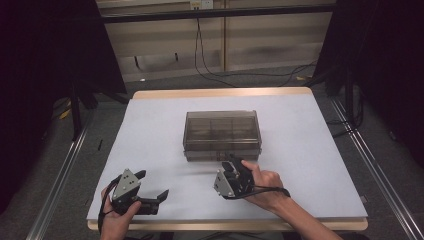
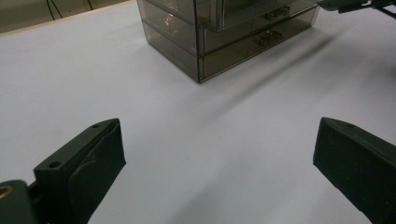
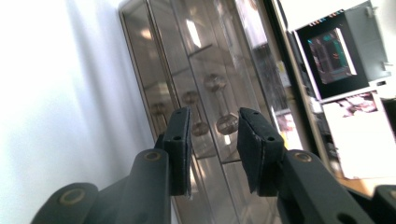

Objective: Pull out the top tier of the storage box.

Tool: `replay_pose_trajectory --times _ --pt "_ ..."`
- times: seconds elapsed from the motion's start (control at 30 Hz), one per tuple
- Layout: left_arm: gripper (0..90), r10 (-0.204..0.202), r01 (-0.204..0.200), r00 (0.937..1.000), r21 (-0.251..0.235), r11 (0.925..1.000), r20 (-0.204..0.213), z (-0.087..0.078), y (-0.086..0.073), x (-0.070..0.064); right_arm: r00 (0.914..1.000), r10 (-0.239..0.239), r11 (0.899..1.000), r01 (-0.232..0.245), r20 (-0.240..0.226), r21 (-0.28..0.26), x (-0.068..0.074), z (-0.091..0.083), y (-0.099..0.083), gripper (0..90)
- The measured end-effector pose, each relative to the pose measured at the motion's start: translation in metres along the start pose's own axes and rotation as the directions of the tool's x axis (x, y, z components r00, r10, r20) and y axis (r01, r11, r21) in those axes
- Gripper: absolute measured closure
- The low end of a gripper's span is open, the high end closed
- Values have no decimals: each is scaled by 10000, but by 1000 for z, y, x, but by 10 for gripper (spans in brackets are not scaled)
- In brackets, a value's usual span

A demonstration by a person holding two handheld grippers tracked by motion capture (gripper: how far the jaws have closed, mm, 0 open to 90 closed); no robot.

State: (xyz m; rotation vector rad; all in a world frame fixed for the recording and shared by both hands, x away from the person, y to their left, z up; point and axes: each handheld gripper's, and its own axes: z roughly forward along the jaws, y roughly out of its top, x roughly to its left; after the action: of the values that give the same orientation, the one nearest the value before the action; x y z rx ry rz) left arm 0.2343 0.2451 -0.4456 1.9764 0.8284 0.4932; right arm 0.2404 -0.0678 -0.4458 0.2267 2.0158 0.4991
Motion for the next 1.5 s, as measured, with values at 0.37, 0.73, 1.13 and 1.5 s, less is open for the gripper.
replay_pose_trajectory --times 0.37,0.73,1.13,1.5 --pt "19 50 -50 10000 20 10000 -51 0 0 0 9397 2222 9649 -2503 -2600 -800 -32 -4 -14 661" --pt "19 96 -96 9999 78 9999 -38 1 0 0 8076 3374 9102 -4109 -4837 -511 -58 3 -25 634" --pt "19 31 -31 10000 112 9999 24 2 0 0 6822 3678 8790 -4768 -6319 -32 -85 13 -28 602" --pt "19 40 -41 10000 108 9999 49 1 0 0 6526 3530 8907 -4538 -6704 273 -108 32 -17 619"
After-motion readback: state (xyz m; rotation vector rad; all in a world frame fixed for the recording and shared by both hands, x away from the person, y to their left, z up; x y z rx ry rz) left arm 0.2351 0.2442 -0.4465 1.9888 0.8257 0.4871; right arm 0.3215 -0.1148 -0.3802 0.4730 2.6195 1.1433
